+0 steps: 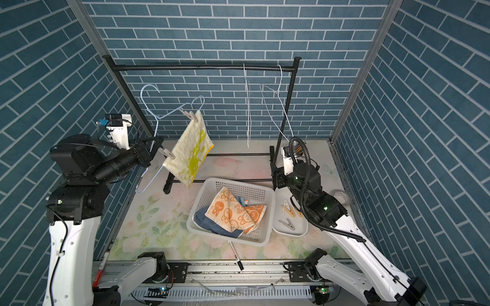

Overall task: Remove the clothespins securing towels to the hanger
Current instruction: Pick up the hanger from the clothesline.

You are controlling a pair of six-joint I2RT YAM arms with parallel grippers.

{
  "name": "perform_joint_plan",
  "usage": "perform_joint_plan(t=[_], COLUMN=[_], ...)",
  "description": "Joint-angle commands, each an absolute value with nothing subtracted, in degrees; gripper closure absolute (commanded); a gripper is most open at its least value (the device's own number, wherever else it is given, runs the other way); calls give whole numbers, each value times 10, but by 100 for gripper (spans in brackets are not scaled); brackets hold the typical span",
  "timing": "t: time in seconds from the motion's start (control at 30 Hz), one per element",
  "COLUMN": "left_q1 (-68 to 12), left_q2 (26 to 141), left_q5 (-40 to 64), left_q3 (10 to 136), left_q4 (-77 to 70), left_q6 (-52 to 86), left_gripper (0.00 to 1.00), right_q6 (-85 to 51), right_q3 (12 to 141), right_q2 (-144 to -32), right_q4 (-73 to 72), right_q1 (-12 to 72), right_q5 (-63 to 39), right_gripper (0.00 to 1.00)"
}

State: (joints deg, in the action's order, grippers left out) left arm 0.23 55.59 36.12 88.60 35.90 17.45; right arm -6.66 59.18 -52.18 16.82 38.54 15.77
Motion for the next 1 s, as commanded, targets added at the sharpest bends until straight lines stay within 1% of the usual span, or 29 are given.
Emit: perform_joint_plan(t=[0.0,0.07,0.17,0.3,0.4,0.5,0.57,0.67,0.73,0.9,0.97], left_q1=[-4,-16,-61,-153,-235,-311,-348,-404,-442,-500,-520], left_q2=[516,498,479,471,475,485,495,518,528,532,541], left_q5=[393,388,347,272,185,98,65,-17,-93,-222,-249], left_q3=[841,815,796,764,733,686,651,614,603,561,544], left_q4=[328,335,380,407,403,353,302,250,236,185,155], left_q6=[220,231,219,215,224,257,286,334,362,460,492], left_gripper=[100,100,100,100,100,100,100,100,100,100,100], right_q6=[-98,-99,-101,-107,-117,-130,-137,-152,-168,-196,-220], right_q3=[601,602,605,610,615,626,636,648,650,629,613], right_q2=[-515,-515,-517,-520,-523,-529,-533,-536,-535,-540,-544], right_q4=[172,175,179,183,187,205,229,266,283,282,263], right_q1=[384,383,384,384,384,384,384,384,384,384,384], right_q5=[157,156,161,160,146,123,108,85,63,-27,-65], right_gripper=[27,27,28,28,29,31,32,32,32,33,33])
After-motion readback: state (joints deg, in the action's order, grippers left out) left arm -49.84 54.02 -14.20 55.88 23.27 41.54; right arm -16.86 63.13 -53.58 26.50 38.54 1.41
